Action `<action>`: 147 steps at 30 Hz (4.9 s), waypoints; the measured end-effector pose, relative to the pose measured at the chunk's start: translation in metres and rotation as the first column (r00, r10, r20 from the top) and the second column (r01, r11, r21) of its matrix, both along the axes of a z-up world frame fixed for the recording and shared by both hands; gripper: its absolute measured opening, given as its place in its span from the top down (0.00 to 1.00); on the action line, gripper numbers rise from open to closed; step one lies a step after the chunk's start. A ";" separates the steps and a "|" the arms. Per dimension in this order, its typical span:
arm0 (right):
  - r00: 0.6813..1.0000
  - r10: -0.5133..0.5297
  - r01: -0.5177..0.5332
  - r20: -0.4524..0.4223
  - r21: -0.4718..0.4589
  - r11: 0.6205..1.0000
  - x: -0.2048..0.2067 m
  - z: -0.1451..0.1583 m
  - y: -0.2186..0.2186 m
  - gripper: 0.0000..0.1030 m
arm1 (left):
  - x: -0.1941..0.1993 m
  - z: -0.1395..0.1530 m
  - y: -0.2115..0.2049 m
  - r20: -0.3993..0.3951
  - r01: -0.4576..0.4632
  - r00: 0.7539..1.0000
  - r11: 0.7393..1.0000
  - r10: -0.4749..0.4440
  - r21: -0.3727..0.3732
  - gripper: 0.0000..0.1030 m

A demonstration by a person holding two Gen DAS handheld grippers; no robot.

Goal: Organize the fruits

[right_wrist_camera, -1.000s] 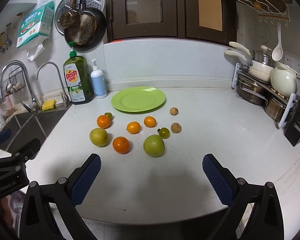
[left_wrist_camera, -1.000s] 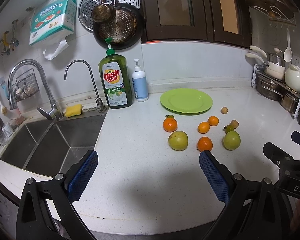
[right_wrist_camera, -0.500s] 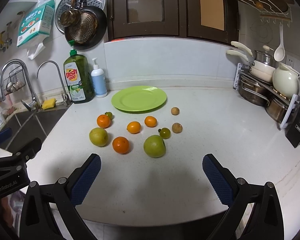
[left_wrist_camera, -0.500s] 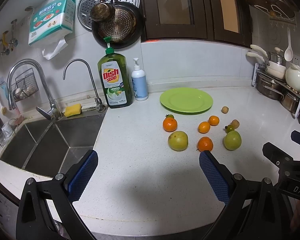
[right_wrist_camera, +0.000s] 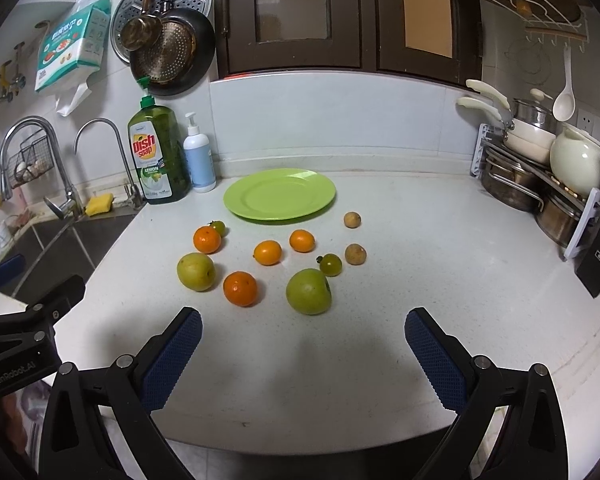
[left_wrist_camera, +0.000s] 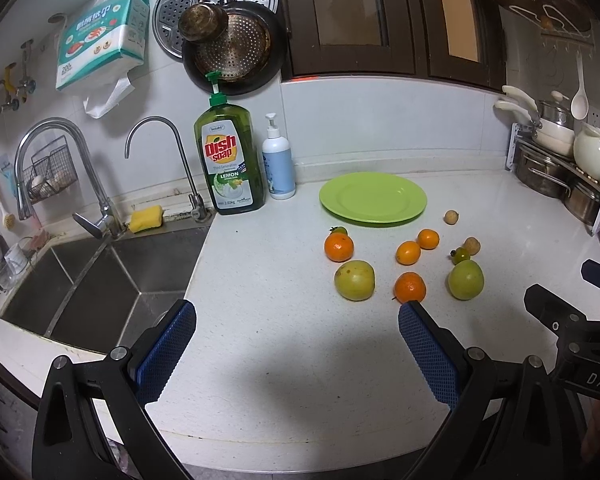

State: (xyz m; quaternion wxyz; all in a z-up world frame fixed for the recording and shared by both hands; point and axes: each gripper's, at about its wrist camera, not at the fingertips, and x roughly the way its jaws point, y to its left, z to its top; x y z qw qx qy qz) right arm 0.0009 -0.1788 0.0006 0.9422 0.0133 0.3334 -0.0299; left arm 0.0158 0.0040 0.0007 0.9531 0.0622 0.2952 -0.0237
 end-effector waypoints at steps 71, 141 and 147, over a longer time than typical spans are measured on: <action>0.943 0.083 -0.058 -0.322 0.087 0.995 0.144 -0.087 -0.025 0.50 | 0.165 -0.096 -0.049 -0.313 0.196 0.925 0.976 -0.216 -0.094 0.53; 0.884 0.265 -0.259 -0.386 0.067 0.964 0.385 -0.097 -0.037 0.49 | 0.371 -0.082 -0.098 -0.309 0.337 0.895 0.941 -0.322 -0.005 0.52; 0.909 0.237 -0.234 -0.344 0.050 0.971 0.371 -0.083 -0.037 0.43 | 0.351 -0.058 -0.090 -0.250 0.311 0.919 0.950 -0.304 -0.010 0.44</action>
